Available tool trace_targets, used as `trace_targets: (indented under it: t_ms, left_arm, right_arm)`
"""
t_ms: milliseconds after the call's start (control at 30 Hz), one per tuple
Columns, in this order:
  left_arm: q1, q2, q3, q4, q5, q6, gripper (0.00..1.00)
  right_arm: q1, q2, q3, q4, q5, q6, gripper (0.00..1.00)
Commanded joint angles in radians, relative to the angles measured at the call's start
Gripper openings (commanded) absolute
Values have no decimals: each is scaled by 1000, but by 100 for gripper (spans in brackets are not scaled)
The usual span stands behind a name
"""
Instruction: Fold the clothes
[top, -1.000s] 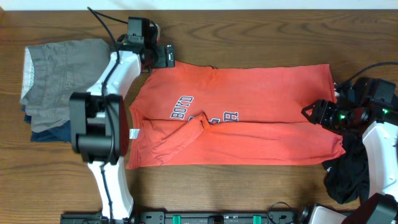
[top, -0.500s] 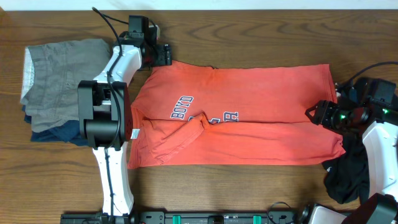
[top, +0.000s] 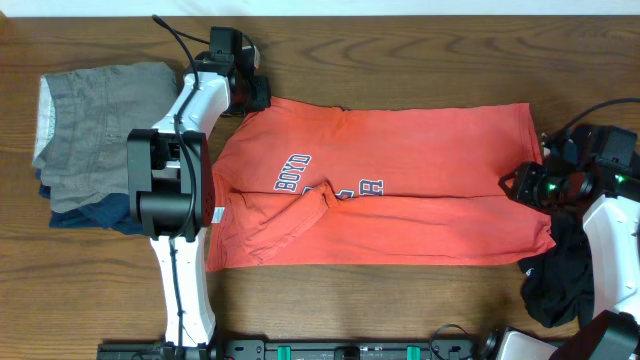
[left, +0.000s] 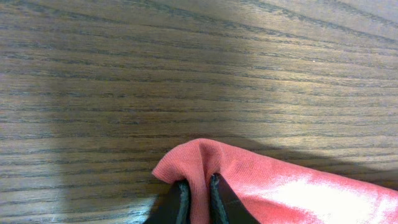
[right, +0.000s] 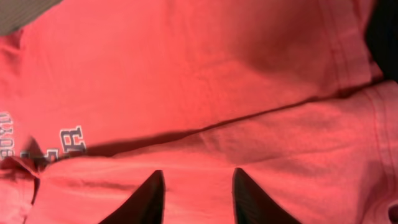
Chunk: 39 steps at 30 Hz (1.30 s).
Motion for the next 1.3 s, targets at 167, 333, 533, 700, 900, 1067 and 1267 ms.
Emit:
trace_targets:
  t_ms: [167, 333, 533, 700, 900, 1067, 1267]
  left_arm:
    - [-2, -150, 5, -89, 6, -26, 12]
    - [-2, -228, 5, -201, 6, -26, 12]
    - [-2, -238, 3, -335, 6, -26, 6]
    - [-2, -238, 3, -346, 5, -26, 6]
    - [-2, -232, -13, -209, 5, -26, 70]
    - [-2, -177, -23, -80, 5, -26, 78]
    - [0, -76, -23, -6, -14, -26, 79]
  right_arm:
    - [16, 126, 62, -17, 80, 42, 33]
    - [35, 293, 287, -13, 130, 47, 43]
    - [60, 478, 472, 155, 157, 52, 57]
    - [60, 609, 489, 282, 156, 53, 62]
    - [59, 655, 488, 273, 173, 42, 64]
    - [59, 640, 488, 264, 175, 41, 66]
    - [59, 640, 488, 207, 180, 40, 66]
